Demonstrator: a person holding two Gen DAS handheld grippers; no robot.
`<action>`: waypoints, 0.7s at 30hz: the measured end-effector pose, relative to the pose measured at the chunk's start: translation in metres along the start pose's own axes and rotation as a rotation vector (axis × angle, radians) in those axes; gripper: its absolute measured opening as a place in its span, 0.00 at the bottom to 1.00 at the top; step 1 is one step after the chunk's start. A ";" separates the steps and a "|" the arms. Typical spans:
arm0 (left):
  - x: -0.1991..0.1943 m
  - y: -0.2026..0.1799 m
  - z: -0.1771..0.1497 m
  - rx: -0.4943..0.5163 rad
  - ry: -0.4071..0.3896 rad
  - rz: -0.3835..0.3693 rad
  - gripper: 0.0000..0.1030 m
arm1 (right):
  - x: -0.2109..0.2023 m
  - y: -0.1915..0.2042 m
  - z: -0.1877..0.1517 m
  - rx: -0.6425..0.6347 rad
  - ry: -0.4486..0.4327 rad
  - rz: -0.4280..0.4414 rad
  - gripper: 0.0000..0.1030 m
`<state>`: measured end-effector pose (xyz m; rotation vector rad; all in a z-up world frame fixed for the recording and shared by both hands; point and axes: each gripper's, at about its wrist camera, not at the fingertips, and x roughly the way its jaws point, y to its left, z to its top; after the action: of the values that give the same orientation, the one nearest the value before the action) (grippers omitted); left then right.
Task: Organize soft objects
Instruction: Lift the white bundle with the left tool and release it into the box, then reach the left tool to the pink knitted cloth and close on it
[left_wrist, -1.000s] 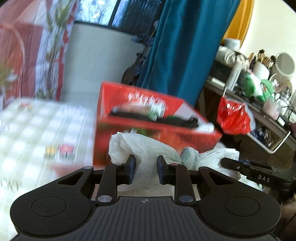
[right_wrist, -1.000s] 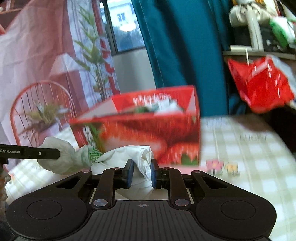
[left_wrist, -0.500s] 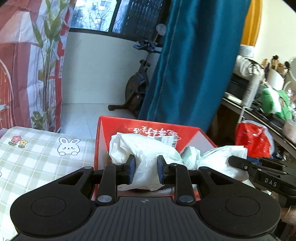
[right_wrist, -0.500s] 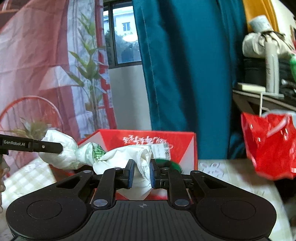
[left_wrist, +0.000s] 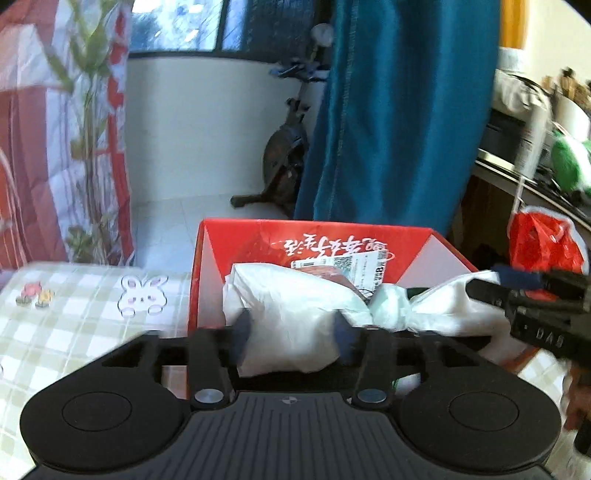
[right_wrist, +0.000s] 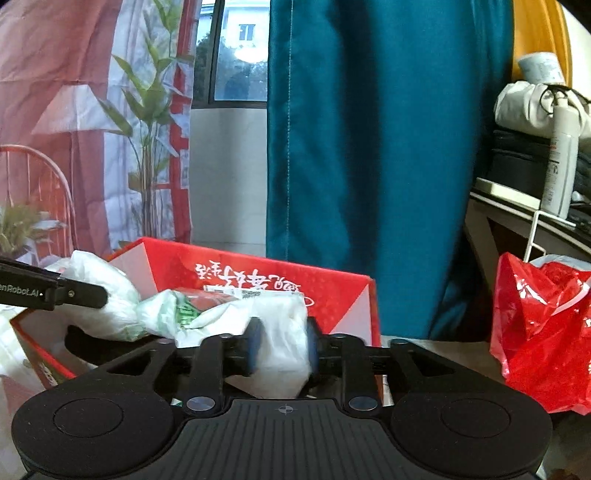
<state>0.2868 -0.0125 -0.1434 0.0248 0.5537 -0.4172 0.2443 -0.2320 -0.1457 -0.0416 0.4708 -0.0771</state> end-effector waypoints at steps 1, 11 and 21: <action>-0.004 -0.002 -0.002 0.020 -0.011 0.019 0.72 | -0.003 0.000 0.000 -0.003 -0.013 -0.007 0.41; -0.052 0.018 -0.016 -0.024 -0.054 0.045 0.80 | -0.046 0.000 -0.022 -0.003 -0.093 0.021 0.54; -0.065 0.033 -0.067 -0.084 0.041 0.072 0.80 | -0.090 0.004 -0.073 0.050 -0.094 0.037 0.55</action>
<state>0.2155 0.0509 -0.1698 -0.0268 0.6087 -0.3239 0.1317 -0.2222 -0.1703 0.0131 0.3756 -0.0503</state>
